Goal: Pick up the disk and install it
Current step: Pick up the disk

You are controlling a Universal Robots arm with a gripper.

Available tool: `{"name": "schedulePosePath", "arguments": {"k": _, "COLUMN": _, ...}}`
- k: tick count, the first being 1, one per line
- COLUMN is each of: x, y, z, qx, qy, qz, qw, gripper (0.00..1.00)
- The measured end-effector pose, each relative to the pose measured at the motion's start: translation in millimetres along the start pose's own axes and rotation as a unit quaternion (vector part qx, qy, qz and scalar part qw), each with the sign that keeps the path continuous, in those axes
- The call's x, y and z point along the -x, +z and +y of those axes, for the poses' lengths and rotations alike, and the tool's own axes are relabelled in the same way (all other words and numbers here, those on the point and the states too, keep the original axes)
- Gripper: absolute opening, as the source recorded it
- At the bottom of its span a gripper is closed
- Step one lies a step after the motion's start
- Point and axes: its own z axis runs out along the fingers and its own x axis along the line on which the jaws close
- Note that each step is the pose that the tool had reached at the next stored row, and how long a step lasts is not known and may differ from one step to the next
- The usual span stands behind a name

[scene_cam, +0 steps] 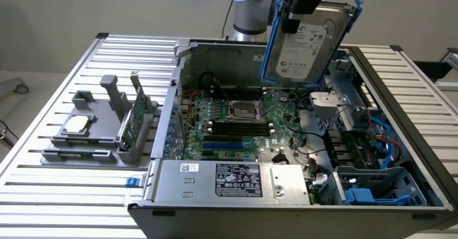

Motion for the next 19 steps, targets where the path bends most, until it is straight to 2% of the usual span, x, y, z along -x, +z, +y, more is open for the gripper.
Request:
{"name": "schedulePosePath", "arguments": {"k": 10, "x": -23.2, "y": -2.7, "z": -30.2, "qx": 0.0, "qy": 0.0, "qz": 0.0001, "qw": 1.0, "gripper": 0.33}}
{"name": "schedulePosePath", "arguments": {"k": 19, "x": -45.3, "y": -4.8, "z": -46.7, "qx": 0.0, "qy": 0.0, "qz": 0.0, "qw": 1.0, "gripper": 0.33}}
